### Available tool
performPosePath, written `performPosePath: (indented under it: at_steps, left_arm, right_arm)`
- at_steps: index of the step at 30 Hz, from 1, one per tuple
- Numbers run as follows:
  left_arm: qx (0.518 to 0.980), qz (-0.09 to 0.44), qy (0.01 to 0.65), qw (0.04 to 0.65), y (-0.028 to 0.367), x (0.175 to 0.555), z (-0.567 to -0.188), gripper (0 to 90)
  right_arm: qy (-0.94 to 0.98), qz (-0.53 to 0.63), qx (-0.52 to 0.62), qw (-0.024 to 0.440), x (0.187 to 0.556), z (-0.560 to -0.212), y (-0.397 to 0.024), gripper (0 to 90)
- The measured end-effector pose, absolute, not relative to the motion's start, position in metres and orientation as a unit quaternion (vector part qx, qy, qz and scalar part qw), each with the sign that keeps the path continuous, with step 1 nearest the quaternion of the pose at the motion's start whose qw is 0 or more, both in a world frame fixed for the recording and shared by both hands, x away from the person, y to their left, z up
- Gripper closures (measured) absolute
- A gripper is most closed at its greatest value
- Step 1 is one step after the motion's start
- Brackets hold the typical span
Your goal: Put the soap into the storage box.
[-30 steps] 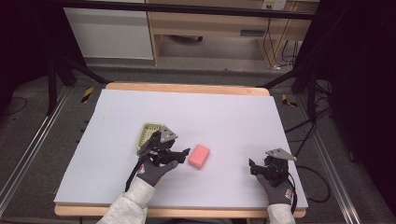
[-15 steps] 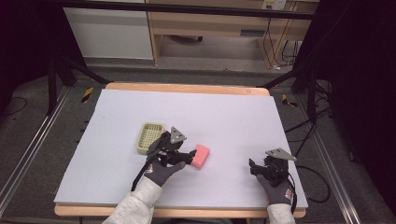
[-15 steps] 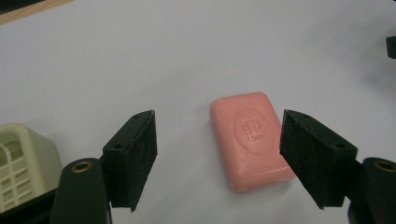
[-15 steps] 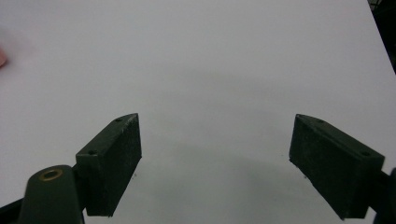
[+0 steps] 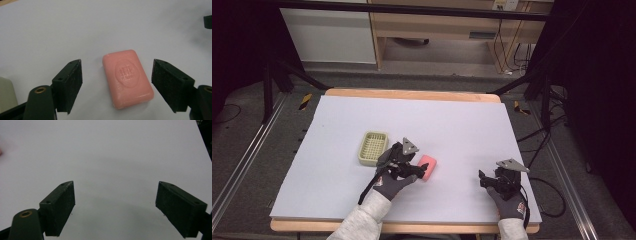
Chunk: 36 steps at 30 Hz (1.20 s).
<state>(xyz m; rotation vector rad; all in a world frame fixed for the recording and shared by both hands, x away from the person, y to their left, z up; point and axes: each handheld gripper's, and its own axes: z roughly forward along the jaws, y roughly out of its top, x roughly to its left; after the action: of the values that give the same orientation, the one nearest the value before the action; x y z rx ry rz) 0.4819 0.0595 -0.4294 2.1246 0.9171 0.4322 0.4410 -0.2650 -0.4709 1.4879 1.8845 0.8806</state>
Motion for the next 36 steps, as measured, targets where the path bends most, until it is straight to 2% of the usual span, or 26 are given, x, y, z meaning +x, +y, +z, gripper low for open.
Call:
performPosePath:
  at_steps: [36]
  left_arm:
    - [0.853,0.16,0.366,0.335,0.029,0.495,-0.461,21.8]
  right_arm:
    - [0.705,0.329,0.56,0.283,0.442,-0.471,-0.265,15.8]
